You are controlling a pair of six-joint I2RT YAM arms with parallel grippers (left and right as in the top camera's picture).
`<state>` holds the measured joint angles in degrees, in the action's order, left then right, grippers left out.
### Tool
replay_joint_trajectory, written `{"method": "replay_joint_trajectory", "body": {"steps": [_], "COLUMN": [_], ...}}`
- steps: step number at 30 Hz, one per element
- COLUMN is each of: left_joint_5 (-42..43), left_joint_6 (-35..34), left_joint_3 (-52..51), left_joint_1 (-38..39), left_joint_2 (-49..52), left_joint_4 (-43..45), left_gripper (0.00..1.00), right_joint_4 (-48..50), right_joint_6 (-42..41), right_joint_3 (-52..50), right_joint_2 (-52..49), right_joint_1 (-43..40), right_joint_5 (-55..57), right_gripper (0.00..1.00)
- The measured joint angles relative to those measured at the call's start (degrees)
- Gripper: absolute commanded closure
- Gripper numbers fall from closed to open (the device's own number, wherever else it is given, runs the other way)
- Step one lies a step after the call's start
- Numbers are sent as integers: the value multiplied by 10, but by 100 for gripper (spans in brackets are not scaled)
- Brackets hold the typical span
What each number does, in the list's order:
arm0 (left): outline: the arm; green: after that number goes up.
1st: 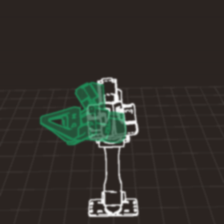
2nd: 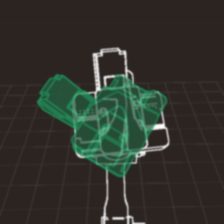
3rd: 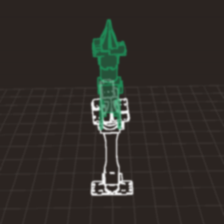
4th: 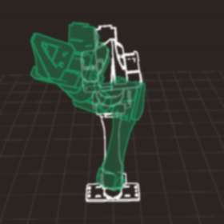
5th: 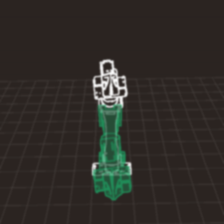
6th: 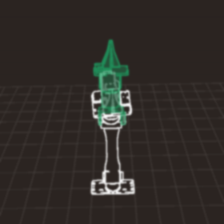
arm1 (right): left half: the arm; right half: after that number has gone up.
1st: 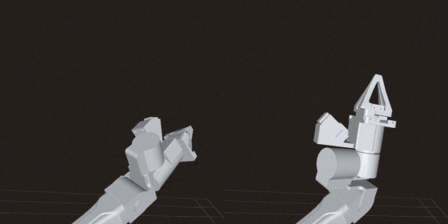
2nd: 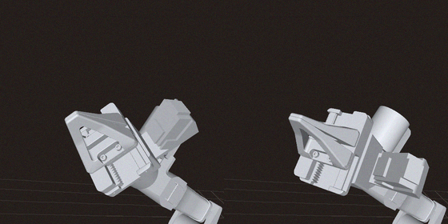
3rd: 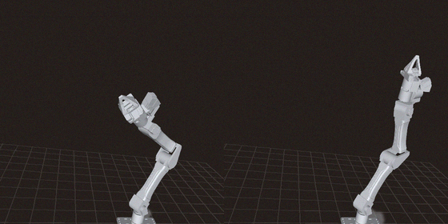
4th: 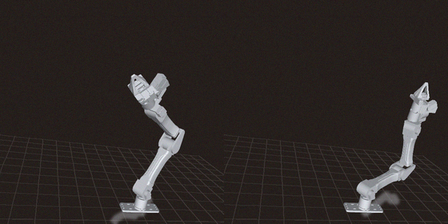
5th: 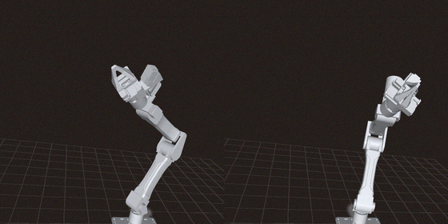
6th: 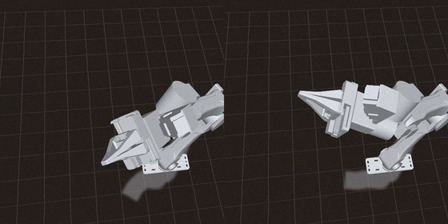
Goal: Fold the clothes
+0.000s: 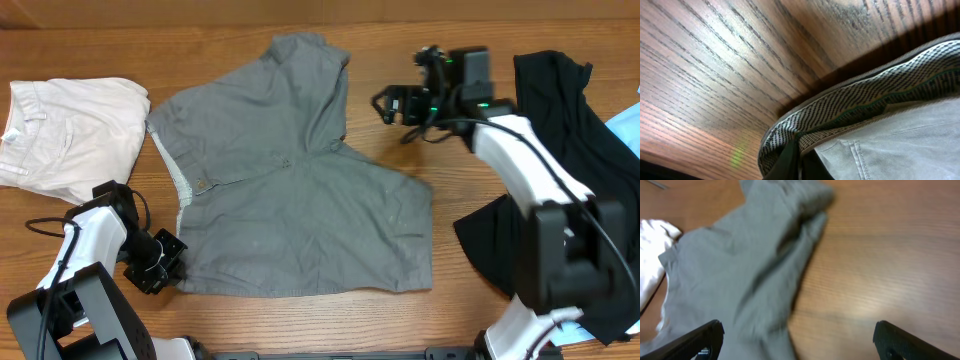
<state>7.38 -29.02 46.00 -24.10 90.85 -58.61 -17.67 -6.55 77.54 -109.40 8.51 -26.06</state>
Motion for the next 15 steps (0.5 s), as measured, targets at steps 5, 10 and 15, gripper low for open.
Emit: {"method": "replay_joint_trajectory", "body": {"steps": [5,10,15], "left_joint_5": [1,1,1], "left_joint_6": [0,0,0], "left_joint_3": [0,0,0], "left_joint_1": [0,0,0], "left_joint_2": [0,0,0], "left_joint_4": [5,6,10], "left_gripper": [93,93,93], "right_joint_4": [139,239,286], "right_joint_6": [-30,-68,-87], "right_joint_3": [0,0,5], "right_joint_2": [-99,-170,-202], "right_joint_1": [17,24,38], "right_joint_5": [-21,-40,-47], "right_gripper": [1,2,5]}}
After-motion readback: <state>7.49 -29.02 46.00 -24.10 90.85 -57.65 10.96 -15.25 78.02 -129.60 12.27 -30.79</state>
